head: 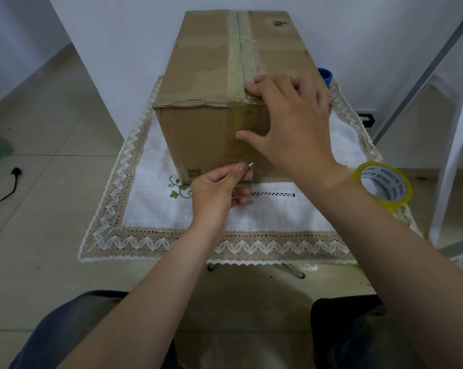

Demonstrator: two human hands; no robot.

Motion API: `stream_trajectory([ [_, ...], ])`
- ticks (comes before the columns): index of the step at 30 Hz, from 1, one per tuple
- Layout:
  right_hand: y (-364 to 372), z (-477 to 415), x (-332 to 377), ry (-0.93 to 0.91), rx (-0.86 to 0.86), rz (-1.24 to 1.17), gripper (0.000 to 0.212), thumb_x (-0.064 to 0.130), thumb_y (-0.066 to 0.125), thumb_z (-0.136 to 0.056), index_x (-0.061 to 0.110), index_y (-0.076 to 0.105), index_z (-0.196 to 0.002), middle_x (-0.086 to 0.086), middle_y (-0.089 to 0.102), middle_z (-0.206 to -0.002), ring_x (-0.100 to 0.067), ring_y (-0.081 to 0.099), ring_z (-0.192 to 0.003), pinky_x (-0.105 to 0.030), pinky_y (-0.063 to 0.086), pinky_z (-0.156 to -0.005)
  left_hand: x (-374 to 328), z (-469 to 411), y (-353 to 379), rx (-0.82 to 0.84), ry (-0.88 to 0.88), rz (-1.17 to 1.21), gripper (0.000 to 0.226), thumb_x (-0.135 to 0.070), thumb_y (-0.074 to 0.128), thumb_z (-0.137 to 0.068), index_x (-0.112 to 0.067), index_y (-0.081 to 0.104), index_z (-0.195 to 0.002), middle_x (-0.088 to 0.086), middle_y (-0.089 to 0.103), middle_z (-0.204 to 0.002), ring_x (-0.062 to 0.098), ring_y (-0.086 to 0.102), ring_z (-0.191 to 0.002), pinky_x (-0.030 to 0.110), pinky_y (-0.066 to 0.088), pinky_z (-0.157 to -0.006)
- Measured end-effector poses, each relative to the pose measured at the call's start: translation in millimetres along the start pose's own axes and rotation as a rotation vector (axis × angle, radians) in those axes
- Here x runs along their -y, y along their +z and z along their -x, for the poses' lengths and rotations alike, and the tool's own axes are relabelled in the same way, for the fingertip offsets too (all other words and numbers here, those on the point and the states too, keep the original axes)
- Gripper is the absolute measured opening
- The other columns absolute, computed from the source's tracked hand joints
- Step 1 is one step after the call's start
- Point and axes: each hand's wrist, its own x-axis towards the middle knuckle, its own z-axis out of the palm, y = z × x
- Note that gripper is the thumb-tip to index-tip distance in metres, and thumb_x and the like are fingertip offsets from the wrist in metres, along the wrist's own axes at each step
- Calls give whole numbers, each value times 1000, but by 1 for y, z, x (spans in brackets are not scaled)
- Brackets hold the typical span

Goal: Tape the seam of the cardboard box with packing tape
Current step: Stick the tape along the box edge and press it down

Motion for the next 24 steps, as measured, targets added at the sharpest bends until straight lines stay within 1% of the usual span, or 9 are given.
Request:
stream_trajectory([
  [3,-1,1,2,2,24,15,73,61,83,-70,29,57,-132,10,59,-136,-27,48,-123,-44,29,-106,0,1,1,-5,-4,-2,6,-18,76,-93,-14,80,-94,1,79,-78,11,65,-54,22,55,-49],
  [5,-3,1,3,14,37,23,72,63,81,-71,30,58,-130,11,60,-133,-27,48,-122,-45,31,-106,0,1,1,-6,-8,1,8,-19,76,-92,-13,80,-95,2,79,-79,12,66,-54,23,55,-49],
  [7,-4,-1,5,38,8,24,63,70,72,-76,31,61,-124,13,63,-126,-26,50,-118,-45,35,-102,0,1,1,-6,-12,5,11,-20,76,-92,-11,80,-97,2,79,-80,12,66,-55,22,54,-49],
  [9,-5,-6,9,86,-28,21,54,76,58,-84,33,65,-116,14,65,-119,-25,51,-113,-45,38,-97,0,0,1,-3,-15,2,15,-21,76,-92,-9,80,-100,2,79,-81,12,66,-55,22,54,-50],
  [11,-5,-12,12,128,-34,10,53,79,53,-87,34,67,-111,14,66,-116,-25,51,-111,-46,39,-95,0,0,1,1,-16,6,15,-21,76,-92,-8,80,-101,2,79,-81,12,65,-56,22,55,-50],
  [15,2,-7,10,91,-40,39,63,81,60,-79,30,64,-117,10,64,-121,-28,51,-113,-47,39,-96,-1,1,1,5,-18,6,11,-20,75,-93,-11,80,-98,1,78,-79,13,64,-55,23,55,-49],
  [20,15,3,4,-10,-20,131,84,80,69,-71,23,53,-131,2,56,-140,-34,51,-123,-50,34,-105,-1,0,-1,2,-11,8,9,-19,75,-93,-12,80,-96,2,79,-79,13,64,-55,23,55,-49],
  [22,15,4,2,-14,-22,131,85,81,68,-71,24,53,-132,3,57,-140,-33,51,-123,-49,33,-105,-1,0,-1,-1,-13,1,10,-20,75,-93,-12,80,-98,1,79,-79,13,65,-55,23,55,-50],
  [24,12,3,4,5,-38,107,77,84,59,-77,26,57,-128,6,60,-134,-30,51,-119,-47,34,-102,-1,0,-1,-1,-19,-3,10,-20,75,-93,-13,80,-98,1,79,-79,11,64,-54,23,56,-51],
])
